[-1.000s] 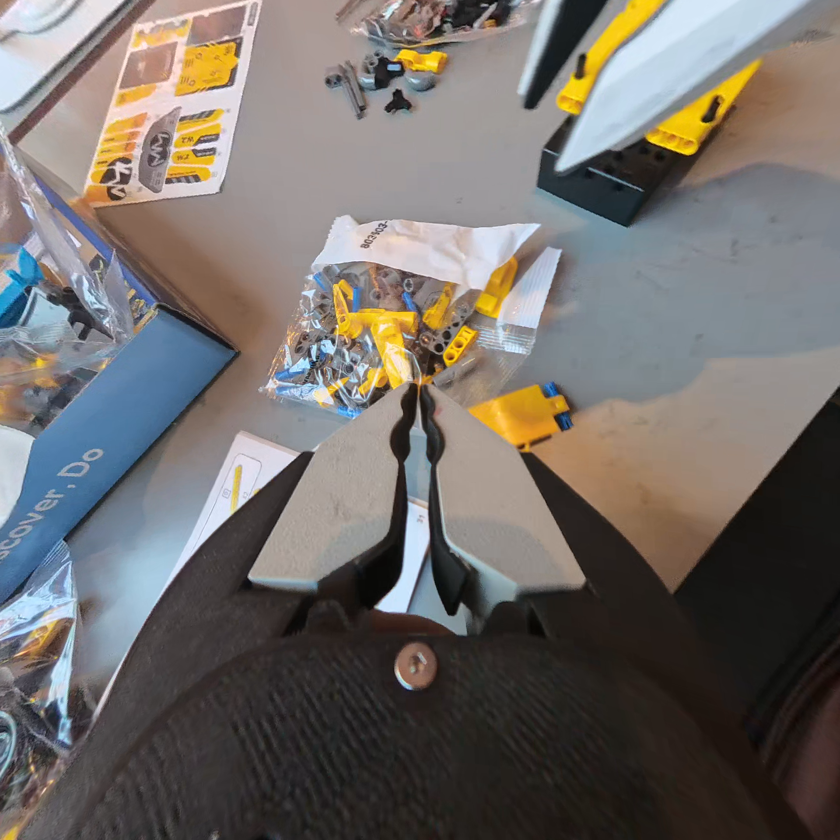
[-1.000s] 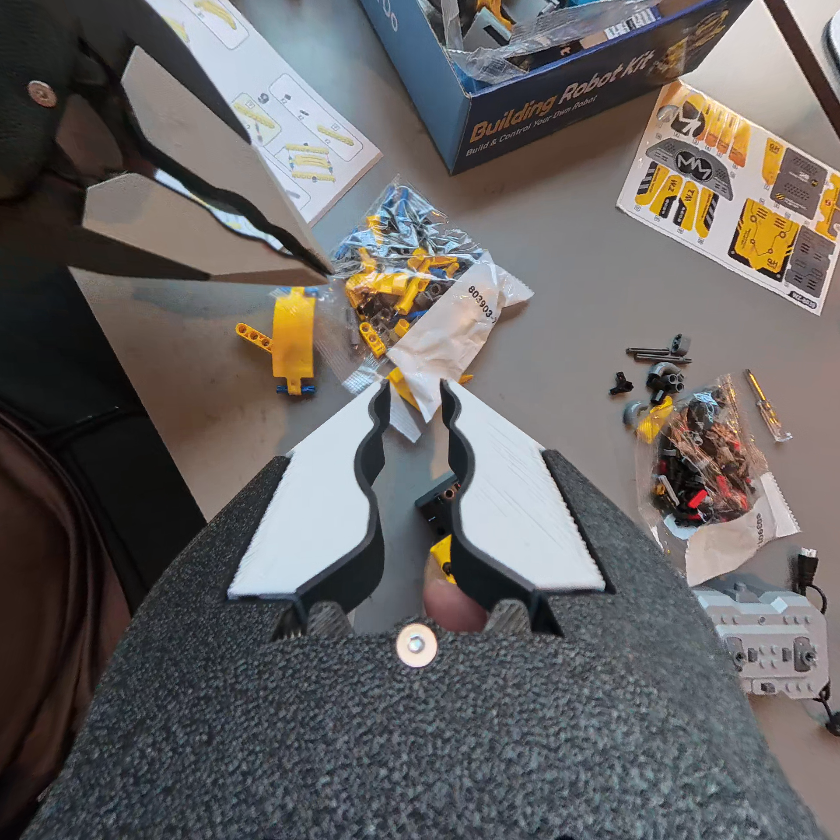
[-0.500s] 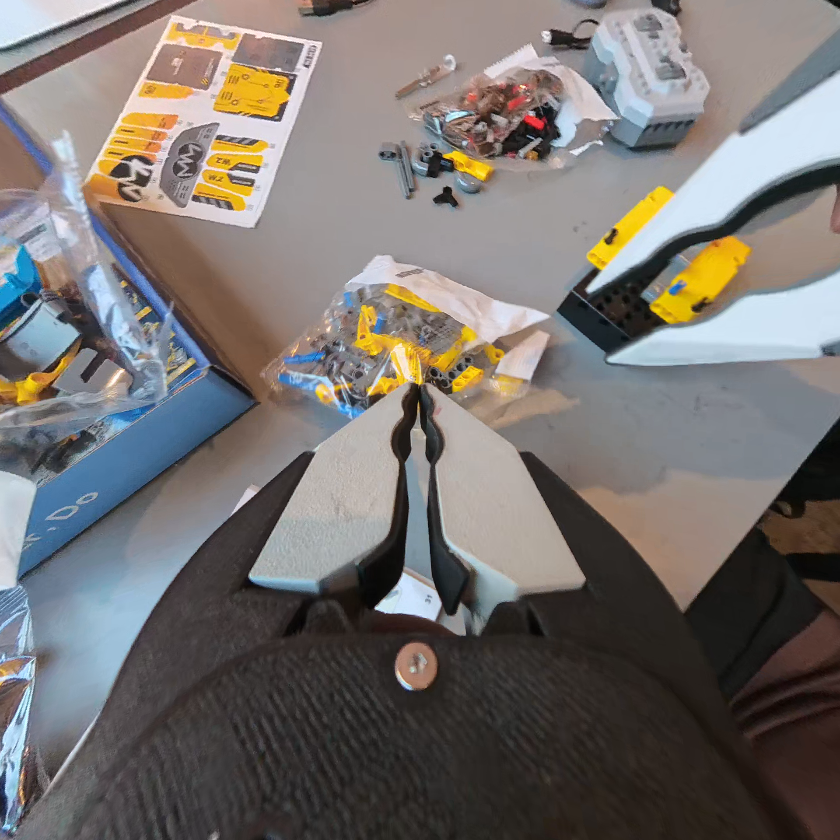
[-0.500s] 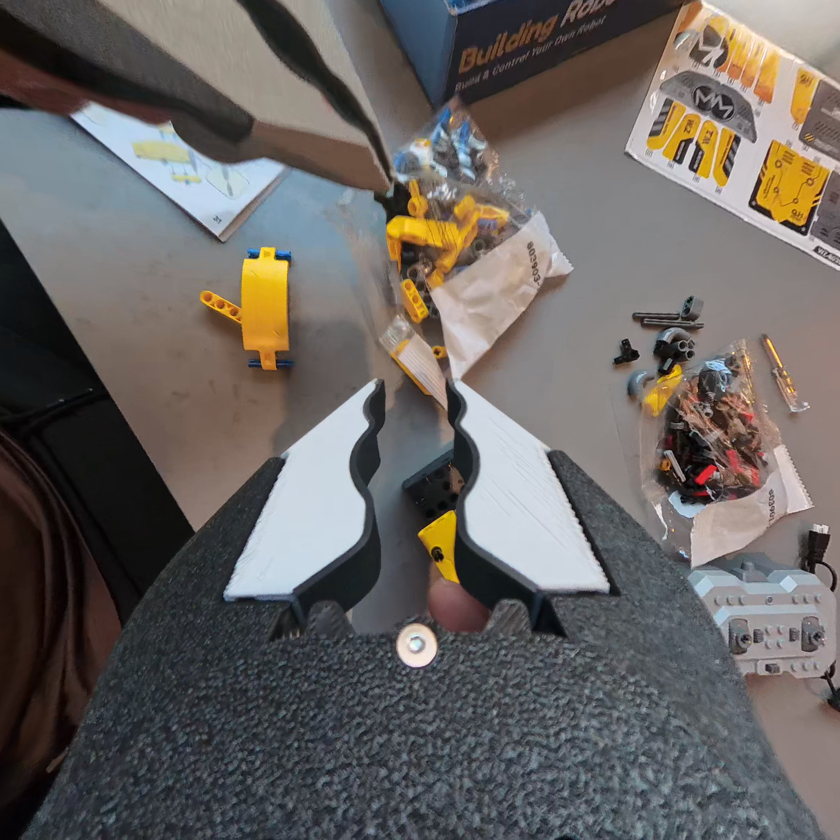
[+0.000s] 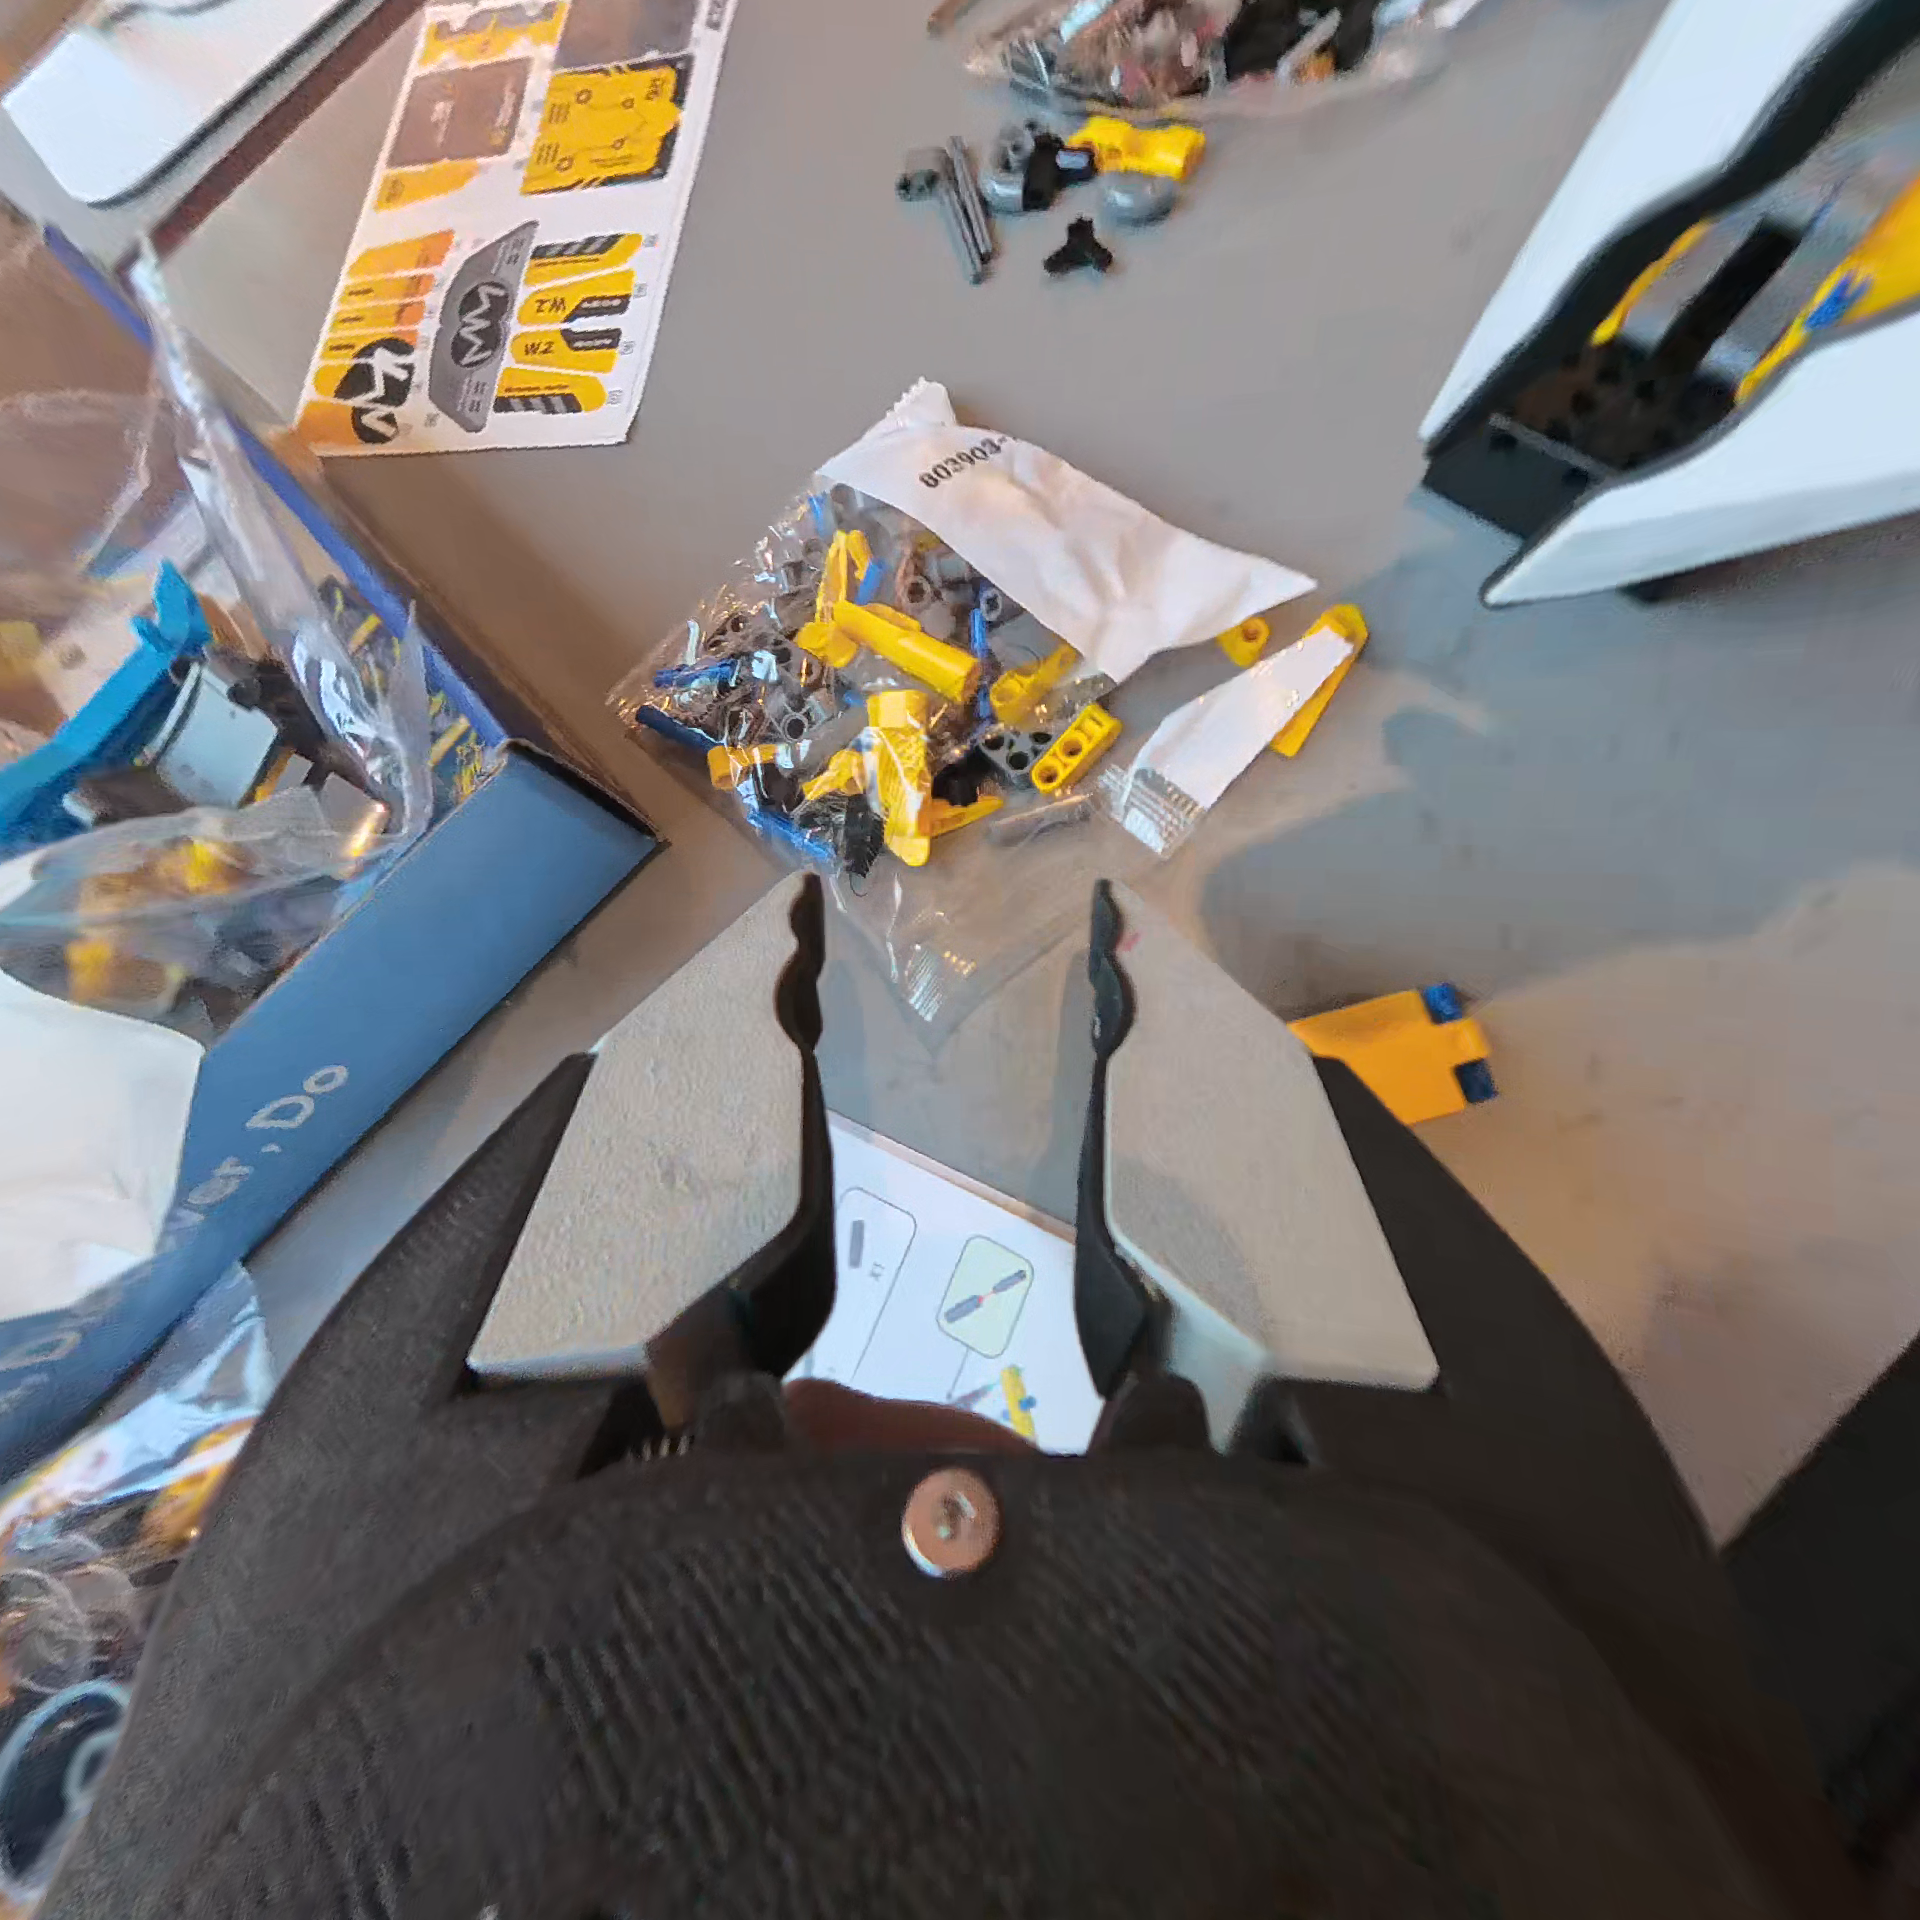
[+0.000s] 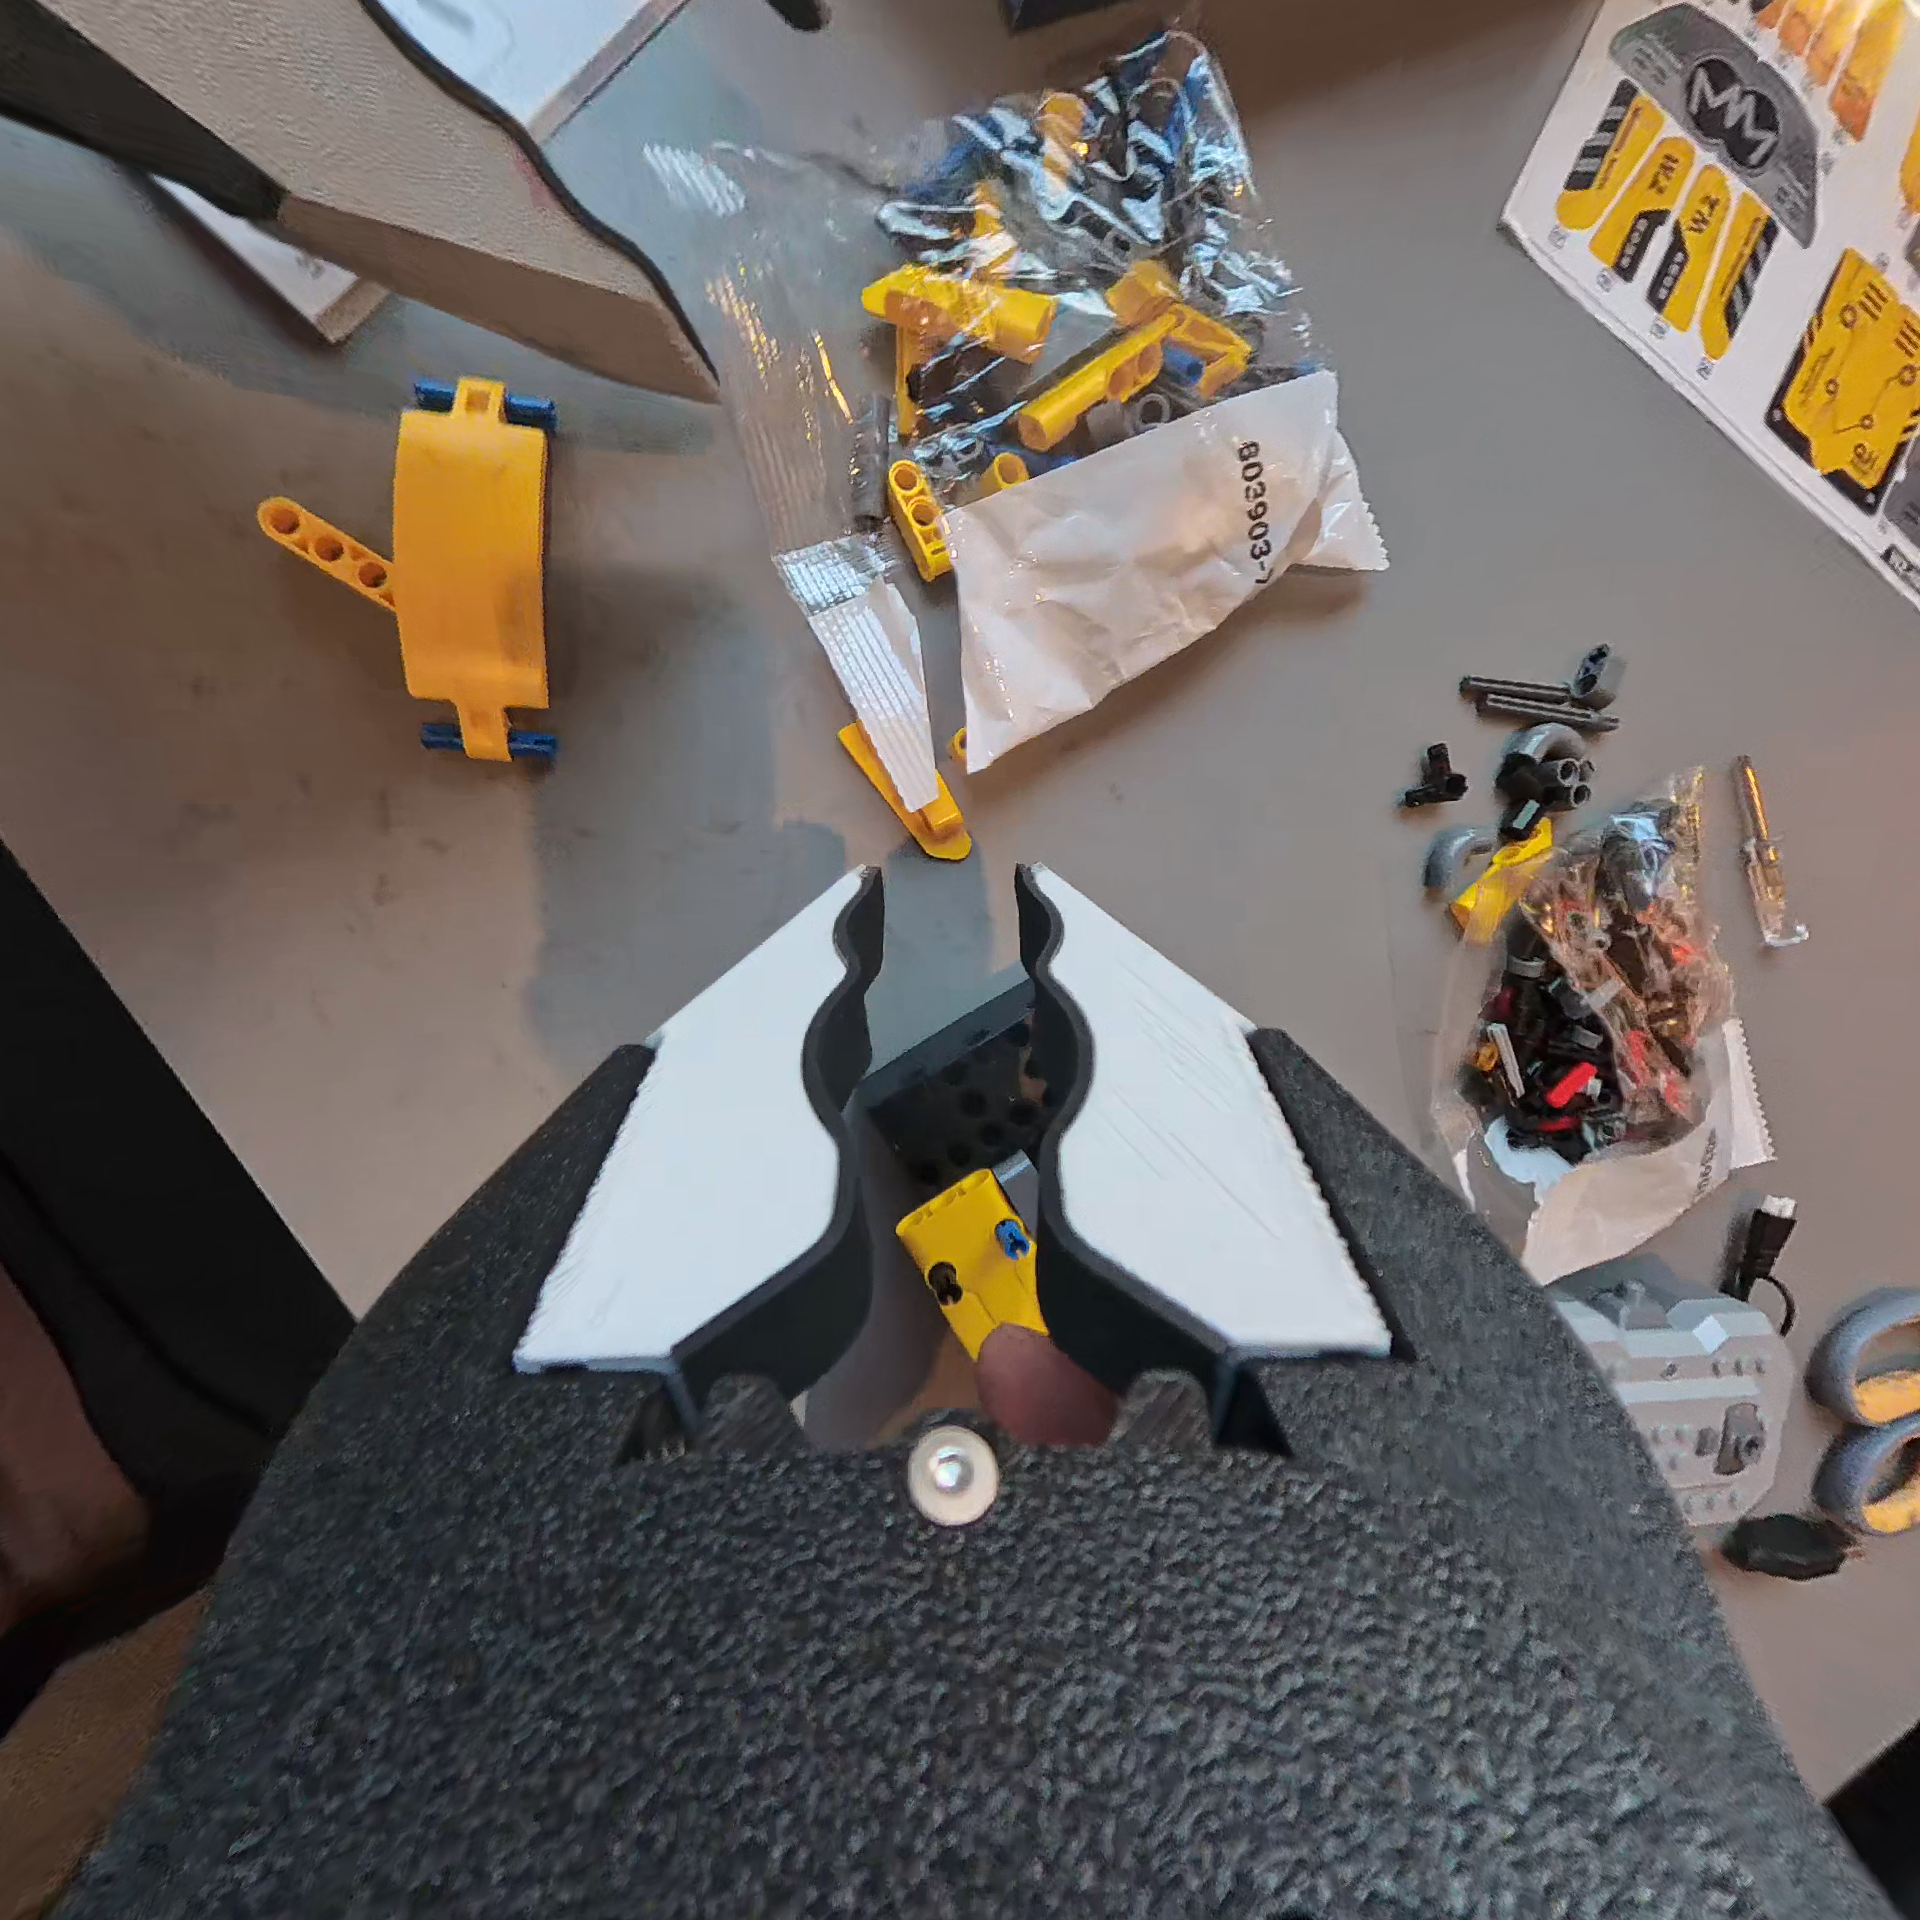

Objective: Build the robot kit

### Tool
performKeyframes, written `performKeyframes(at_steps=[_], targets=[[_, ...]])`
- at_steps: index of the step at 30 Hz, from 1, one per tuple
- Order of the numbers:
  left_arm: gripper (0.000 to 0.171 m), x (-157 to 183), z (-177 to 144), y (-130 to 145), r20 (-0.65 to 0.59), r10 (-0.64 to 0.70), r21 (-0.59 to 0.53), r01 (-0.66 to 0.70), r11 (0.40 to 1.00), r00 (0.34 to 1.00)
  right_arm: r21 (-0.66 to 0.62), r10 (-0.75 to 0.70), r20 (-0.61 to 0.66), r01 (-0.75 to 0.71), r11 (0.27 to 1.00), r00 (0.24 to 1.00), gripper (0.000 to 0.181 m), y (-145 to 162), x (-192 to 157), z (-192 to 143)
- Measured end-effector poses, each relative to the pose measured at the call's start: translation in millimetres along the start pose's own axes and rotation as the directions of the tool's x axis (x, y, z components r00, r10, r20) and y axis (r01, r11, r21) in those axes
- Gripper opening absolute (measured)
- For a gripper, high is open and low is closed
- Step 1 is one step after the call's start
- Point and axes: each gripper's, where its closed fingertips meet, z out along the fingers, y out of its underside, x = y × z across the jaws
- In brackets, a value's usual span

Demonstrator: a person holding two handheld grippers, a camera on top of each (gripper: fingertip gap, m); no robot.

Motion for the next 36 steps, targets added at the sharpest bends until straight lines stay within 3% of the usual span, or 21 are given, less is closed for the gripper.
performKeyframes(at_steps=[7,11,15,18,23,27,30,36], targets=[[0.047,-4,19,5,0.006,0.105,0.014,-0.105,0.994,0.994,-0.056,-0.135,0.022,0.136,0.989,0.991,0.029,7,-14,-2],[0.044,-11,37,4,0.014,0.118,0.006,-0.118,0.993,0.993,-0.058,-0.129,0.028,0.131,0.990,0.991,0.030,4,-18,-1],[0.041,-14,50,-6,0.005,0.103,0.070,-0.103,0.992,0.995,-0.111,-0.100,0.002,0.100,0.989,0.995,0.030,3,-17,15],[0.041,-17,48,-8,-0.047,0.041,0.094,-0.036,0.995,0.998,-0.192,-0.142,-0.044,0.131,0.973,0.989,0.029,9,-9,29],[0.041,-29,37,-22,-0.114,-0.079,0.206,0.101,0.973,0.990,-0.230,-0.133,0.005,0.130,0.964,0.991,0.020,-4,-2,39],[0.042,-31,37,-21,-0.001,0.027,0.210,-0.026,0.977,1.000,-0.311,-0.175,-0.036,0.155,0.938,0.984,0.016,-7,28,48],[0.044,-28,38,-20,0.020,0.066,0.198,-0.068,0.978,0.998,-0.297,-0.135,-0.035,0.119,0.947,0.990,0.015,-13,45,56],[0.043,-38,32,-24,0.005,-0.020,0.252,0.018,0.968,1.000,-0.214,-0.030,-0.066,0.016,0.977,0.997,0.017,-16,56,41]])
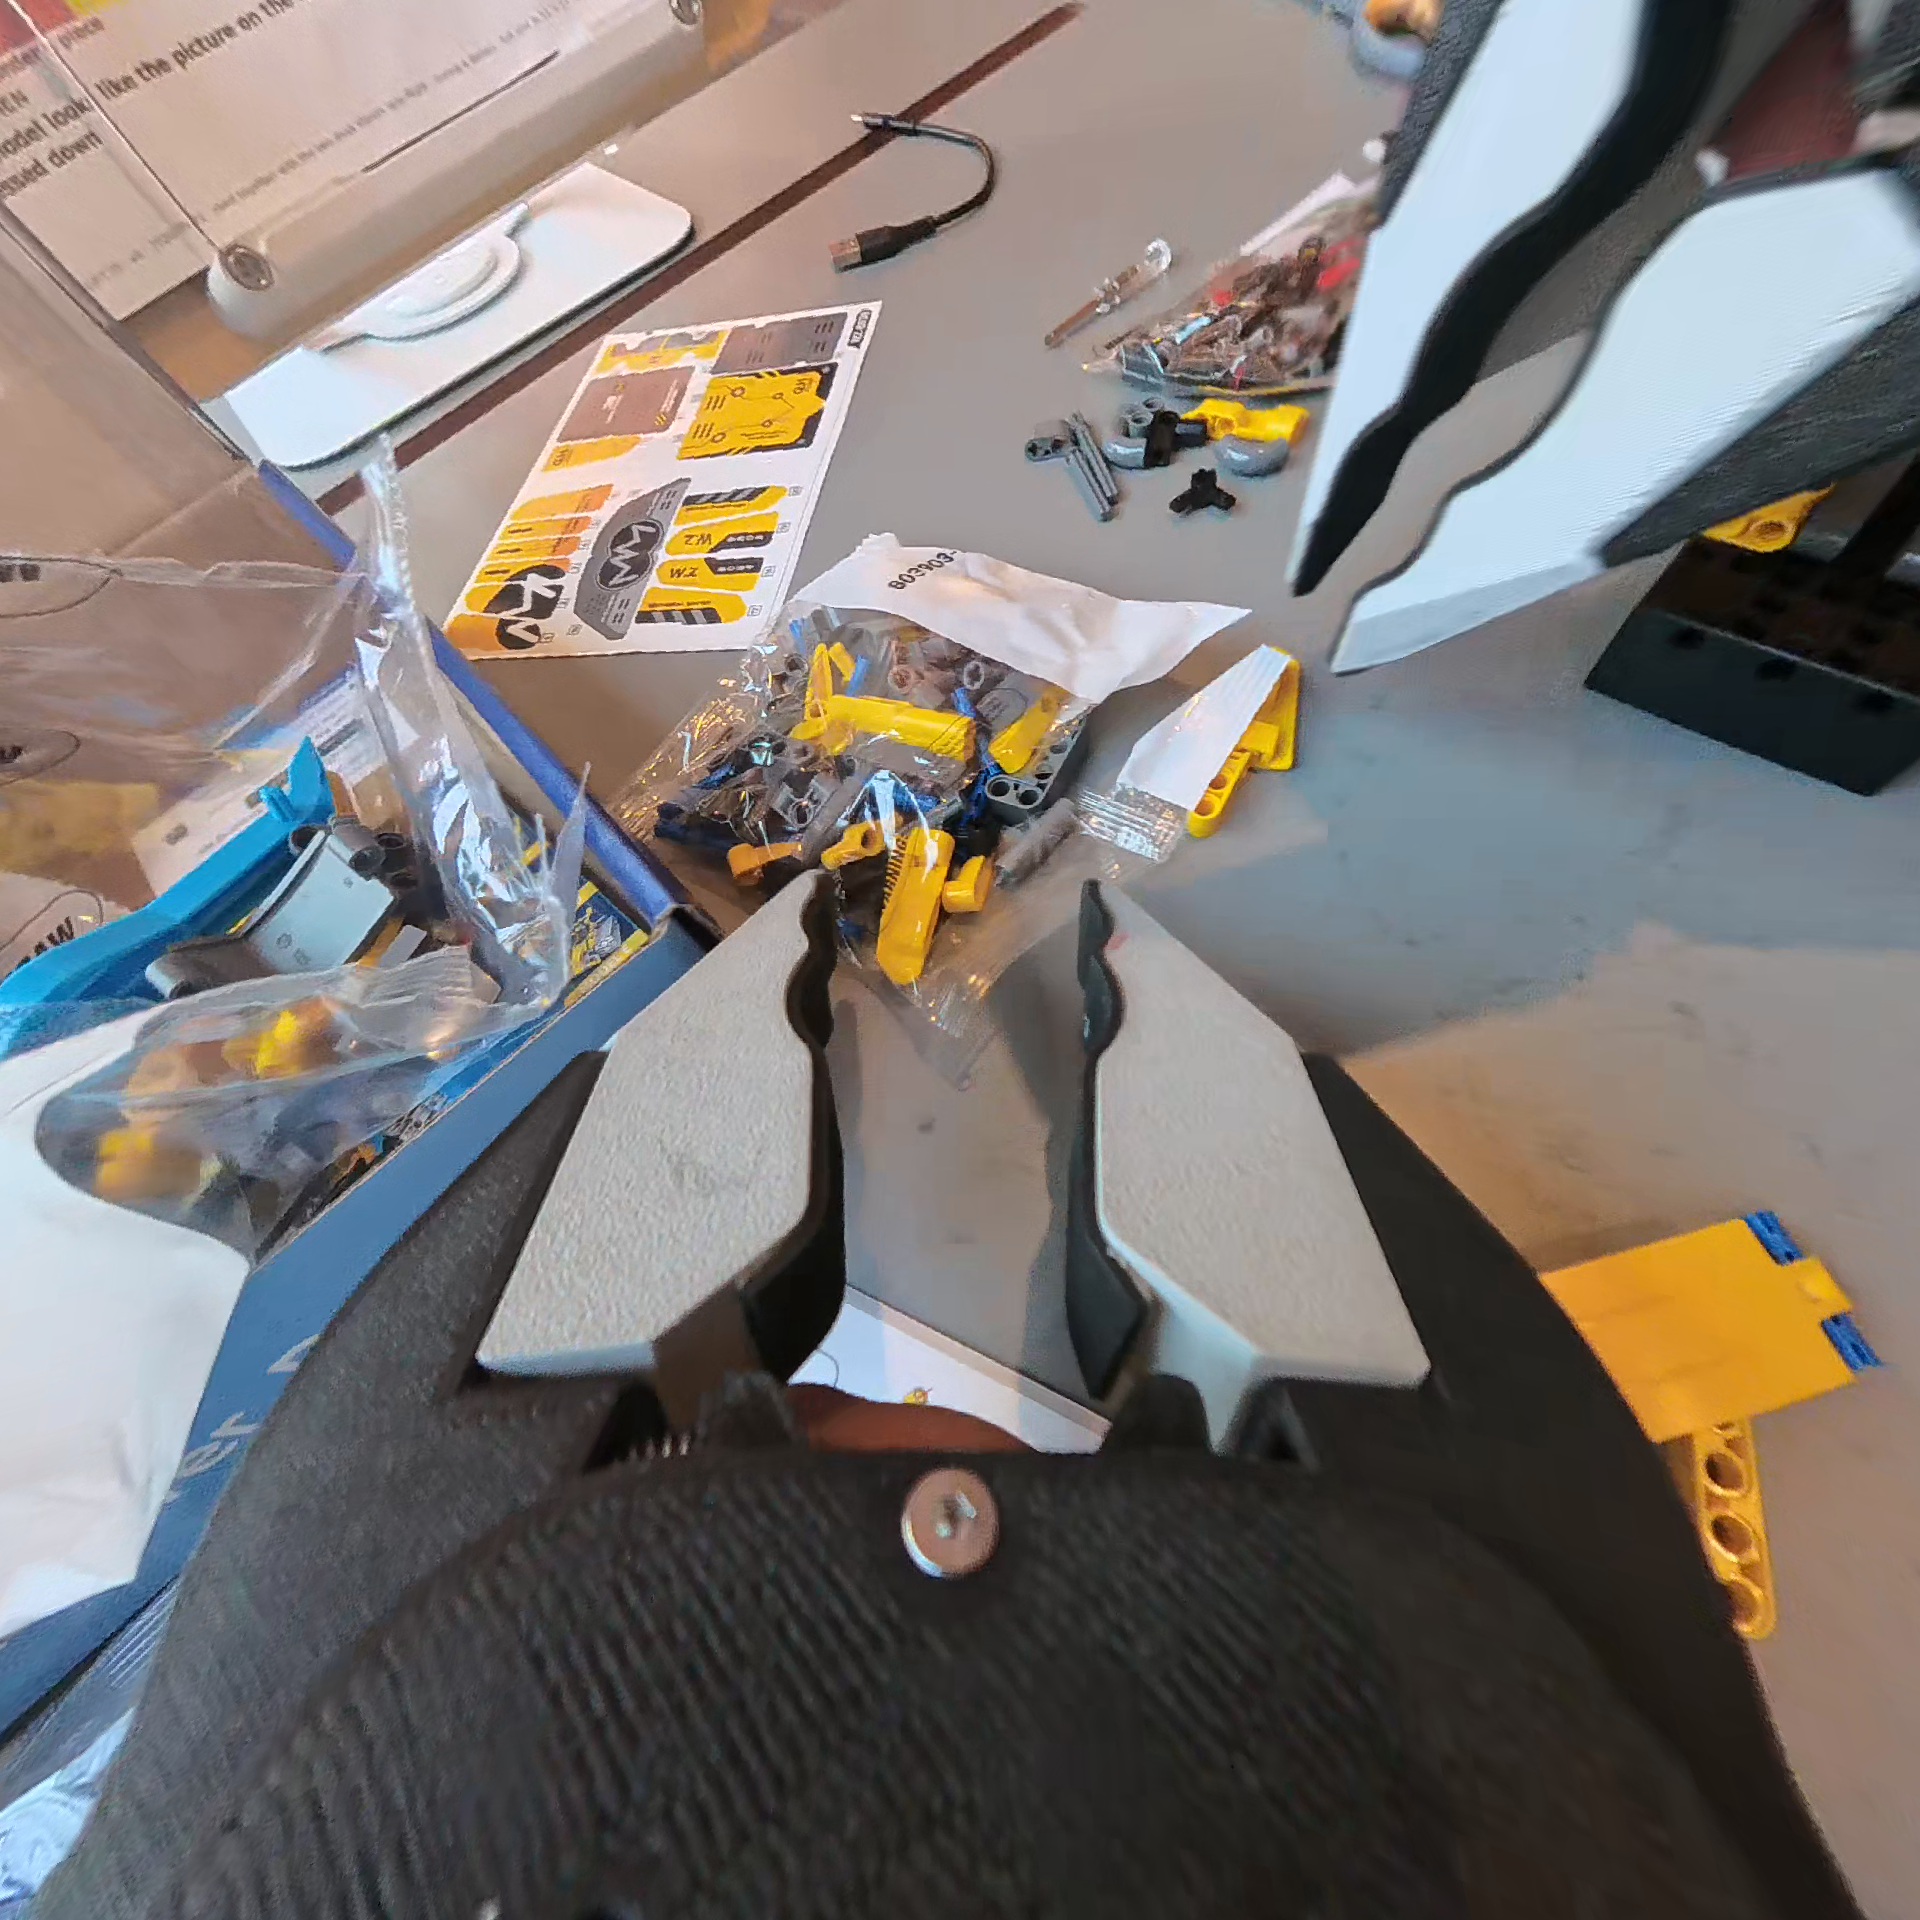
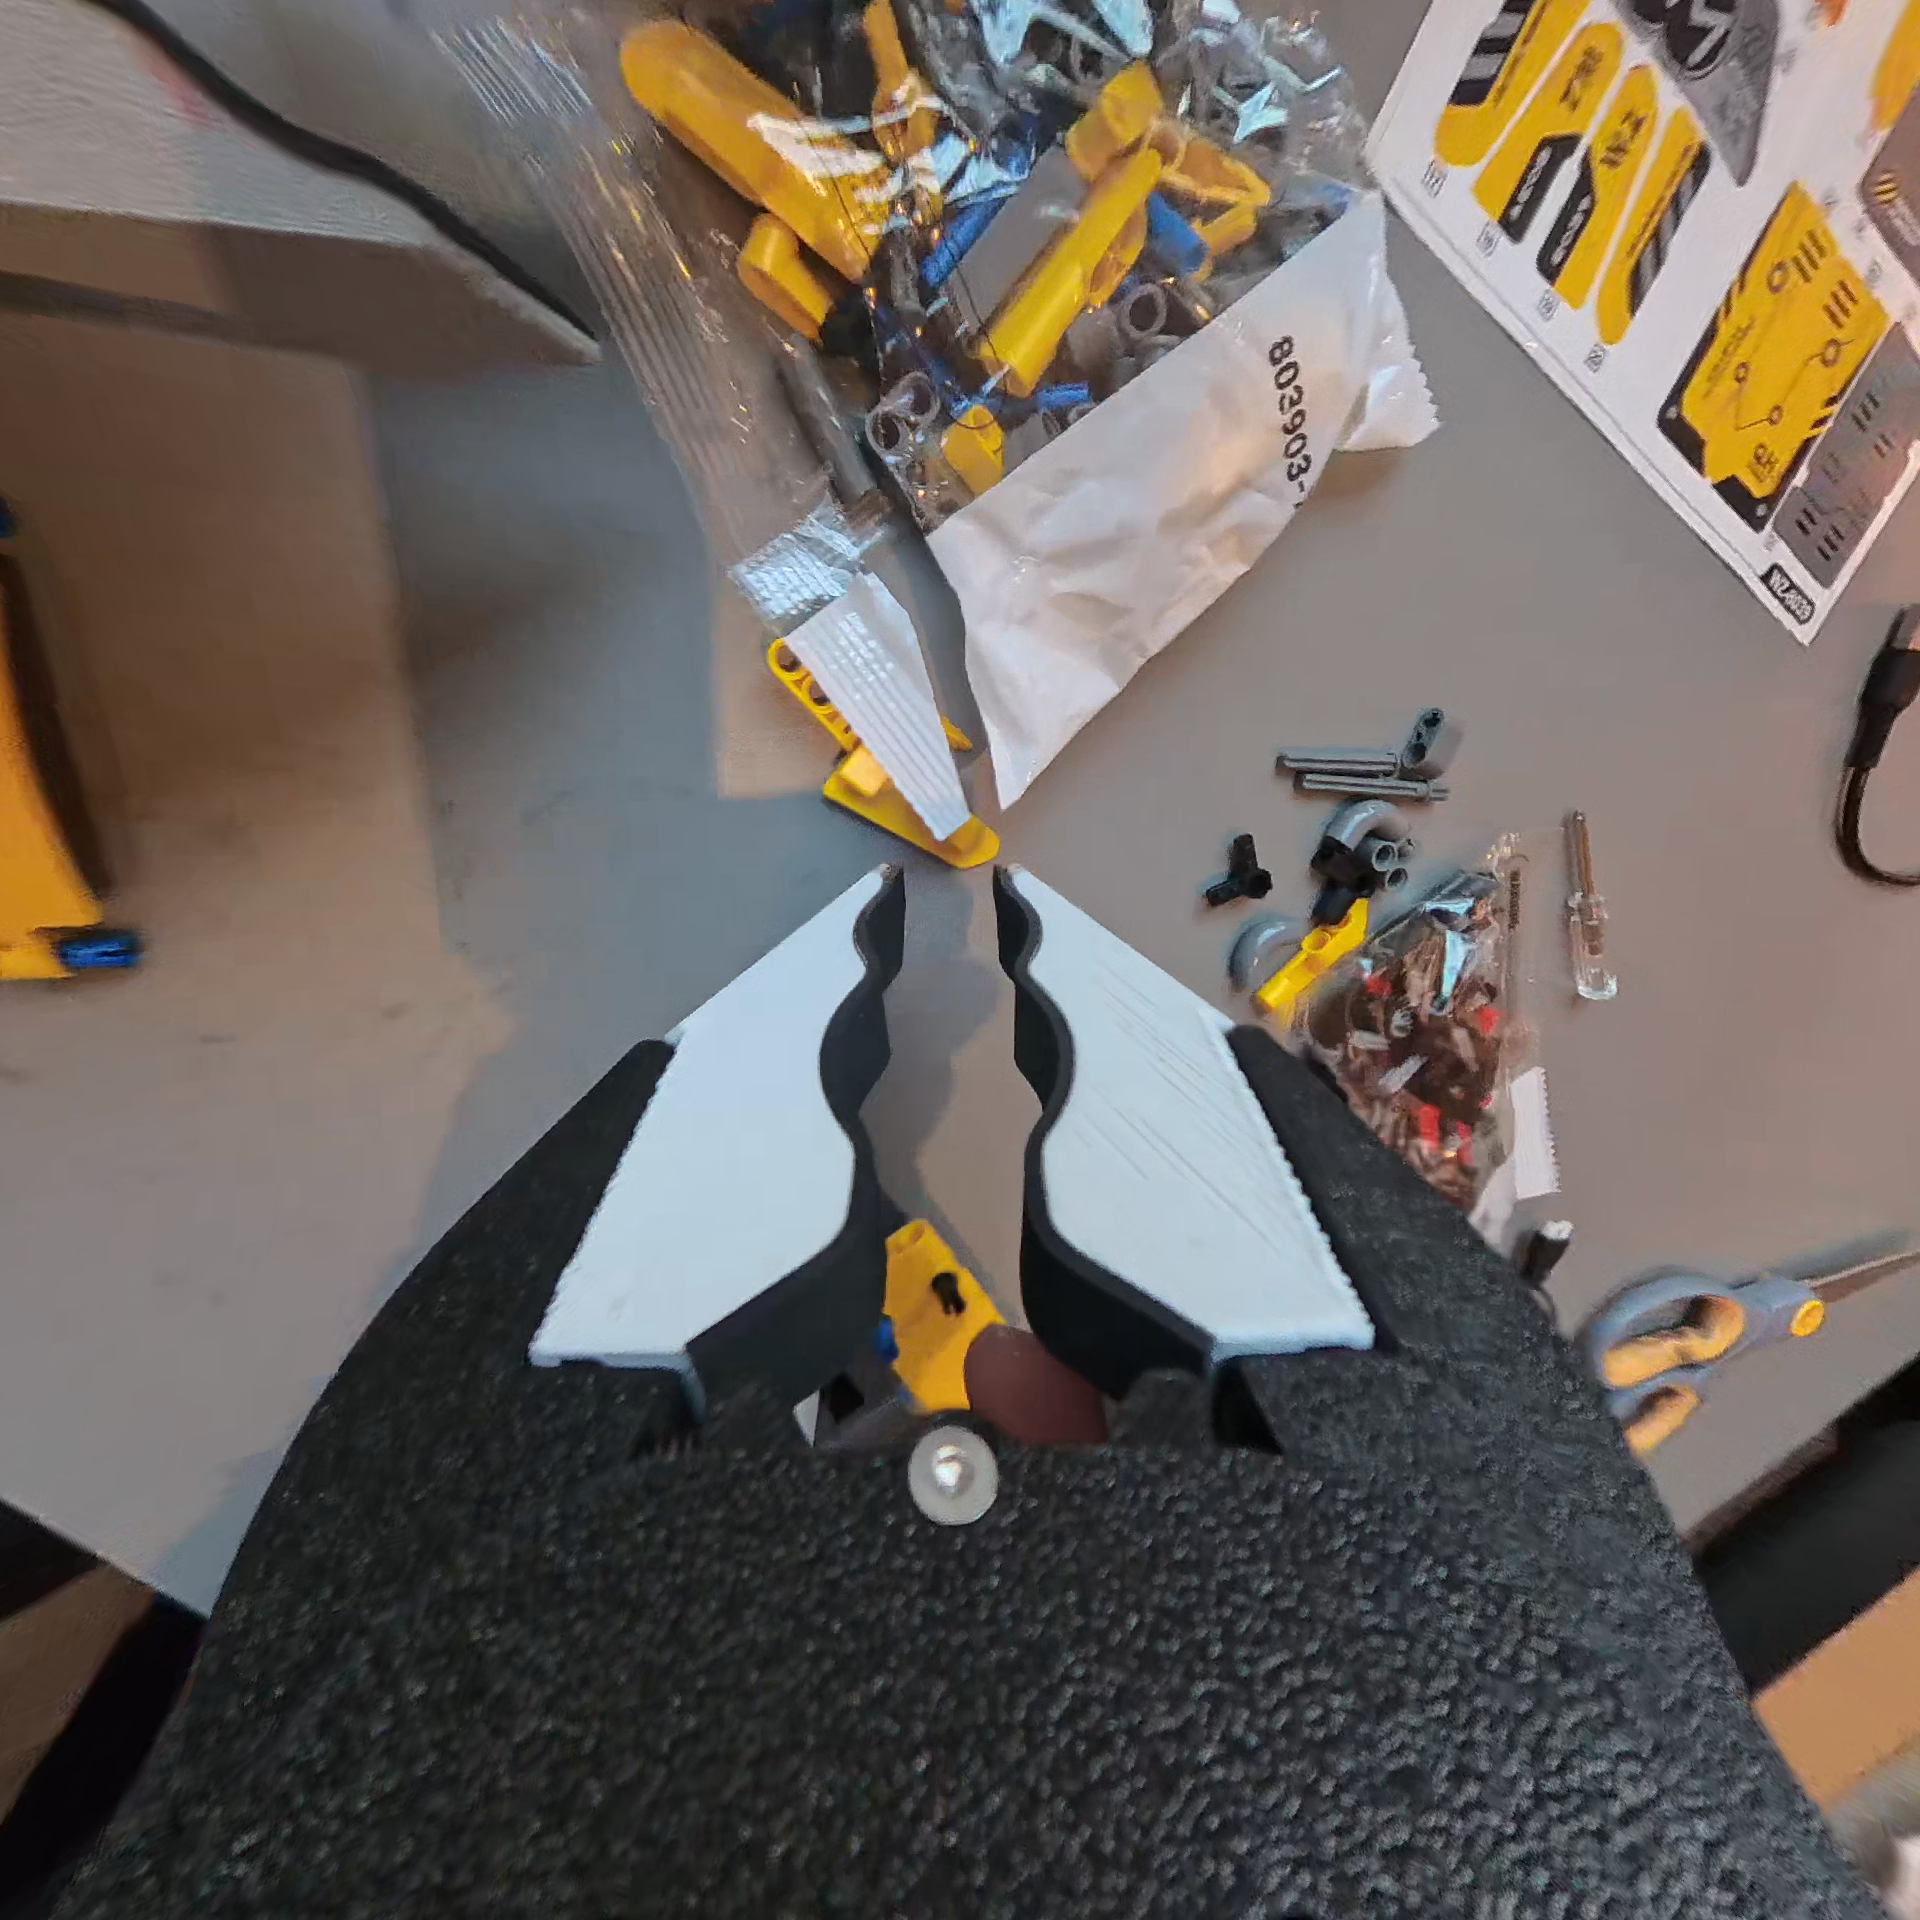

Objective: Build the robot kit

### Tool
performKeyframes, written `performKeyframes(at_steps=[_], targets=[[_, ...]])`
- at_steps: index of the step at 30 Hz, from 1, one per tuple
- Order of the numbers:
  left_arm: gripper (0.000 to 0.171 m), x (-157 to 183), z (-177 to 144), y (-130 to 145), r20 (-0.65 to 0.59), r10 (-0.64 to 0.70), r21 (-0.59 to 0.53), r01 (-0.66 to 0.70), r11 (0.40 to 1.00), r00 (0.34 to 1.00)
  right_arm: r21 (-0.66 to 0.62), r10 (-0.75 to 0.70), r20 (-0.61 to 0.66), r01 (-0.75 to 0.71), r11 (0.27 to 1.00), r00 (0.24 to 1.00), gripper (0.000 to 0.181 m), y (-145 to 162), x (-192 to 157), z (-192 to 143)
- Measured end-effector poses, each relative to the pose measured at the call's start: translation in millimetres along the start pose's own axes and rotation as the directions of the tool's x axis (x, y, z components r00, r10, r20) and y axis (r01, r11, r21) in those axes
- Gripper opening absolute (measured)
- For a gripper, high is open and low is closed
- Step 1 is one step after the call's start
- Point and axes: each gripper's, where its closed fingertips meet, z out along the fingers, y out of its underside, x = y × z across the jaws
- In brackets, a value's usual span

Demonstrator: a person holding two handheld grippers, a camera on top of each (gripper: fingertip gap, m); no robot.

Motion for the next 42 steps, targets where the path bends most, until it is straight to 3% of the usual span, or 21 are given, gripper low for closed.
performKeyframes(at_steps=[7,14,20,28,31,34,37,42], targets=[[0.043,-1,-4,-10,0.001,0.001,0.068,-0.001,0.998,1.000,0.250,0.170,0.017,-0.169,0.953,0.985,0.017,-6,-11,-35],[0.040,-8,-9,-15,0.024,-0.032,0.121,0.029,0.992,0.999,0.511,0.379,0.100,-0.374,0.774,0.920,0.018,-30,3,-55],[0.040,-7,-5,-12,0.041,-0.010,0.086,0.007,0.996,0.999,0.462,0.323,0.092,-0.328,0.824,0.942,0.023,-37,-19,-30],[0.039,-3,9,-11,0.050,0.039,0.004,-0.039,0.999,0.998,0.436,0.364,0.195,-0.413,0.800,0.911,0.015,-55,-25,-24],[0.041,-1,14,-24,0.042,0.156,-0.039,-0.154,0.987,0.987,0.421,0.345,0.181,-0.389,0.819,0.921,0.013,-59,-21,-25],[0.044,-7,23,-18,0.019,0.292,-0.143,-0.286,0.947,0.956,0.408,0.315,0.159,-0.352,0.842,0.936,0.014,-58,-21,-21],[0.045,-9,30,-15,0.008,0.355,-0.162,-0.349,0.923,0.935,0.399,0.291,0.150,-0.327,0.857,0.945,0.019,-56,-24,-13],[0.023,-12,37,5,-0.005,0.430,-0.211,-0.422,0.882,0.903,0.398,0.303,0.137,-0.333,0.855,0.943,0.020,-52,-20,-5]])
